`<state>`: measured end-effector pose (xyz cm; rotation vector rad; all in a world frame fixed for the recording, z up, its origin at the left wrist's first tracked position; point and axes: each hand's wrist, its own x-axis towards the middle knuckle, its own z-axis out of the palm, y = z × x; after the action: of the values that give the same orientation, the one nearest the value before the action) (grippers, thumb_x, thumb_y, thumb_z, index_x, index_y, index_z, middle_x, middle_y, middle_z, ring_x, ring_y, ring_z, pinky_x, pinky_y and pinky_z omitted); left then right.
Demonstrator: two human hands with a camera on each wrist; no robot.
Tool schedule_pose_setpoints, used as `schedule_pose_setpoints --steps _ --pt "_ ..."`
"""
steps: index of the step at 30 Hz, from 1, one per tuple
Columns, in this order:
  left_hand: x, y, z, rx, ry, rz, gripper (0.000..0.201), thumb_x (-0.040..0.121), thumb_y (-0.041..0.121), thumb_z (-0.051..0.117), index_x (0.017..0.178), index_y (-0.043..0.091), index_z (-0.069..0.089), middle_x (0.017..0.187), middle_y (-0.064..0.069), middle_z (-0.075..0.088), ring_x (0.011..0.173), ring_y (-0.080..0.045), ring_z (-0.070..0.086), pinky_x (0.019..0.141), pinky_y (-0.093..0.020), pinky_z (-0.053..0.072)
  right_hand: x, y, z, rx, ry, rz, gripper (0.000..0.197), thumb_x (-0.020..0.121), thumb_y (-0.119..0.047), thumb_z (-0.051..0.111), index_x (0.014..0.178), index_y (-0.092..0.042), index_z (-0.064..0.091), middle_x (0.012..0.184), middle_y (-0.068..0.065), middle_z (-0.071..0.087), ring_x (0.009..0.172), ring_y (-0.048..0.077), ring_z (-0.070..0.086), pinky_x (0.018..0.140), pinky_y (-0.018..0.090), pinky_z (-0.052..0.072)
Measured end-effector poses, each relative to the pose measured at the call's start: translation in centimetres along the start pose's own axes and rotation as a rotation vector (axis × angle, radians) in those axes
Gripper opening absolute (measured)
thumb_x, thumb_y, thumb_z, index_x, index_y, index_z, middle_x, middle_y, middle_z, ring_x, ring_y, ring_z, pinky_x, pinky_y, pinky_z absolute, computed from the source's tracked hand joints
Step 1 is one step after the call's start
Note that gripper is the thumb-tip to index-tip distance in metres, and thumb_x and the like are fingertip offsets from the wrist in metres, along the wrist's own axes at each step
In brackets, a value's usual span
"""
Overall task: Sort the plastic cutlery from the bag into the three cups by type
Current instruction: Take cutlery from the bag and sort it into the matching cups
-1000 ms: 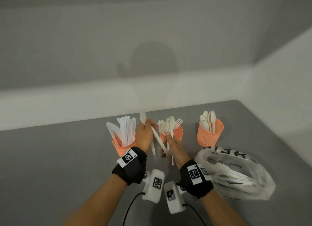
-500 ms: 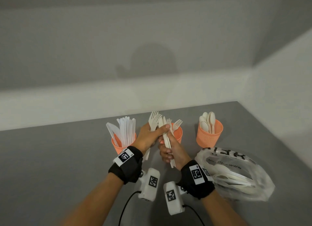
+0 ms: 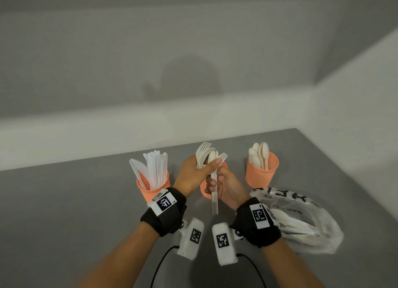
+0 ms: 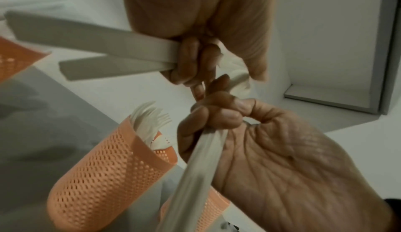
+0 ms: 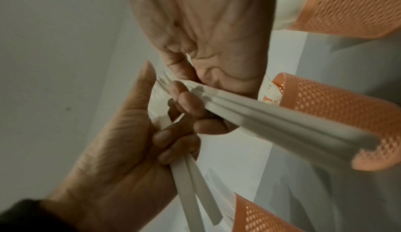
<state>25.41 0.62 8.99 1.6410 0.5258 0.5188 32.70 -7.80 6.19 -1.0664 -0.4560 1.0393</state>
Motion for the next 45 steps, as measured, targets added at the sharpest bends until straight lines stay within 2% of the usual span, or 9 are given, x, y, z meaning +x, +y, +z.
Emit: schedule_pose_setpoints --steps 6,13,17,22,25,30,37,39,45 --pt "1.8 -1.8 -0.3 -0.039 0.17 -0.072 0.014 0.099 0.02 0.036 0.099 0.011 0.047 0.058 0.0 0.043 0.037 -0.001 0.038 0.037 -0.012 0.031 -0.3 -1.4 -1.2 0.076 0.095 0.063 0.039 0.099 -0.019 0.018 0.069 -0.012 0.042 0.034 -0.006 0.039 0.031 0.005 0.037 0.057 0.025 0.028" --pt "3.2 -0.8 0.1 0.029 0.074 0.038 0.012 0.099 0.005 0.029 0.102 0.006 0.04 0.066 -0.007 0.052 0.045 0.002 0.054 0.048 -0.009 0.043 0.1 -5.9 -4.9 0.165 0.401 -0.159 0.028 0.094 -0.011 0.029 0.071 -0.011 0.044 0.045 -0.002 0.042 0.055 0.017 0.04 0.057 0.025 0.041" --pt "5.2 1.6 0.8 -0.016 0.078 0.195 0.017 0.099 0.003 0.028 0.096 0.014 0.041 0.072 -0.006 0.057 0.062 -0.003 0.054 0.059 -0.009 0.042 1.1 -9.5 -7.6 0.118 0.573 -0.314 0.028 0.097 -0.018 0.028 0.076 -0.015 0.047 0.061 0.002 0.044 0.05 0.014 0.047 0.053 0.024 0.042" --pt "6.6 1.3 2.5 -0.158 0.115 0.173 0.027 0.097 0.001 0.032 0.087 0.022 0.045 0.069 -0.005 0.054 0.069 -0.013 0.055 0.073 -0.026 0.043 1.0 -10.5 -10.1 -0.266 0.708 -0.385 0.032 0.1 -0.018 0.027 0.074 -0.015 0.045 0.064 0.003 0.048 0.049 0.005 0.053 0.047 0.013 0.045" --pt "6.5 0.0 4.1 -0.216 0.141 0.116 0.027 0.093 -0.004 0.033 0.083 0.017 0.046 0.06 -0.004 0.043 0.052 -0.008 0.048 0.059 -0.021 0.044 1.2 -9.3 -10.9 -0.337 0.751 -0.301 0.032 0.098 -0.015 0.028 0.071 -0.015 0.045 0.062 0.001 0.054 0.058 0.01 0.054 0.06 0.022 0.045" --pt "6.8 -2.5 5.6 -0.221 0.182 0.031 0.024 0.095 0.003 0.034 0.082 0.018 0.048 0.056 -0.002 0.039 0.045 -0.01 0.041 0.048 -0.026 0.037 0.6 -7.9 -10.8 -0.187 0.633 -0.249 0.035 0.092 0.005 0.028 0.062 -0.009 0.038 0.044 0.002 0.048 0.035 0.007 0.049 0.036 0.009 0.038" --pt "6.2 -5.0 6.3 0.241 0.199 0.214 0.027 0.094 0.007 0.036 0.117 0.019 0.043 0.068 0.001 0.057 0.06 -0.015 0.058 0.06 -0.02 0.046 1.5 -5.7 -12.4 -0.613 0.675 -0.276 0.032 0.081 0.011 0.042 0.102 -0.011 0.053 0.095 -0.002 0.054 0.077 0.004 0.052 0.061 0.003 0.041" --pt "6.0 -5.2 6.1 0.258 0.195 0.229 0.038 0.092 0.0 0.034 0.126 0.017 0.038 0.075 -0.004 0.057 0.066 -0.018 0.058 0.064 -0.019 0.046 1.7 -5.6 -12.9 -0.706 0.647 -0.28 0.038 0.08 0.011 0.042 0.108 -0.012 0.055 0.103 -0.002 0.055 0.084 0.012 0.054 0.073 0.015 0.044" --pt "6.5 -6.4 5.4 0.499 0.07 0.334 0.038 0.086 0.003 0.035 0.119 0.006 0.053 0.101 -0.012 0.053 0.087 -0.025 0.054 0.083 -0.037 0.046 1.6 -5.1 -13.8 -1.177 0.556 -0.243 0.042 0.085 0.007 0.042 0.12 -0.008 0.06 0.116 0.015 0.054 0.102 0.028 0.054 0.084 0.022 0.036"
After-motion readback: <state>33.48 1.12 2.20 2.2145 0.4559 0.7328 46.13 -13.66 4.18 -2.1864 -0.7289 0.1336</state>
